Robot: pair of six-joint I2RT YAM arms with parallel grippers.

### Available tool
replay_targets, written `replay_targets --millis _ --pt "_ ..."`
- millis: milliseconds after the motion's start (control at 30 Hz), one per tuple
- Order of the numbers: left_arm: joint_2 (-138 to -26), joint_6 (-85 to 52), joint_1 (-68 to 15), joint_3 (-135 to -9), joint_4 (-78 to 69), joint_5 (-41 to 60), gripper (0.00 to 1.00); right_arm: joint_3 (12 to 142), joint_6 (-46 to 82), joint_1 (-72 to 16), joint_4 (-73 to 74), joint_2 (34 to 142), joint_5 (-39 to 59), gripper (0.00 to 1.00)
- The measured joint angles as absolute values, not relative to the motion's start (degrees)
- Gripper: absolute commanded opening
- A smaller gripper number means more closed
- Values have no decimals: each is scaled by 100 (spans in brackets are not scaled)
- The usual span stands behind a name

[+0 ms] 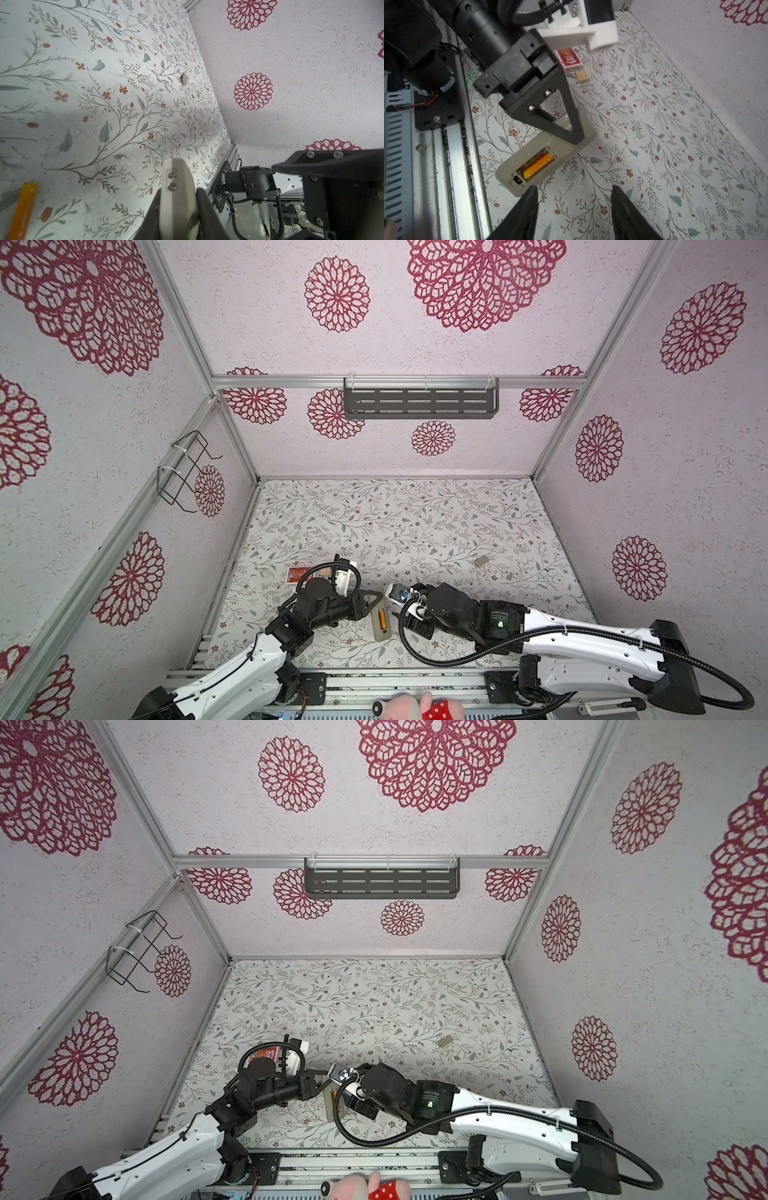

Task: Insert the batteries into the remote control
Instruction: 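Raise the right gripper away from the seated battery in the remote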

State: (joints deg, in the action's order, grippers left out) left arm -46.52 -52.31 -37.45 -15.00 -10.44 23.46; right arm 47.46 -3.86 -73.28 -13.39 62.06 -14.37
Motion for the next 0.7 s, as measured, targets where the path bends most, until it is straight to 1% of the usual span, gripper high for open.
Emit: replay_targets --millis 367,600,700 --pt "-4438 -5280 -3745 -1334 -1500 2351 0 4628 274 -6820 -1313 6099 -1610 65" --pt "-4362 -5284 -3745 -1310 -1616 2346 0 4626 412 -6661 -1138 6099 -1542 72" --pt "-4348 -5284 -3745 -1310 -1653 2344 0 4626 421 -6641 -1072 6099 -1498 74"
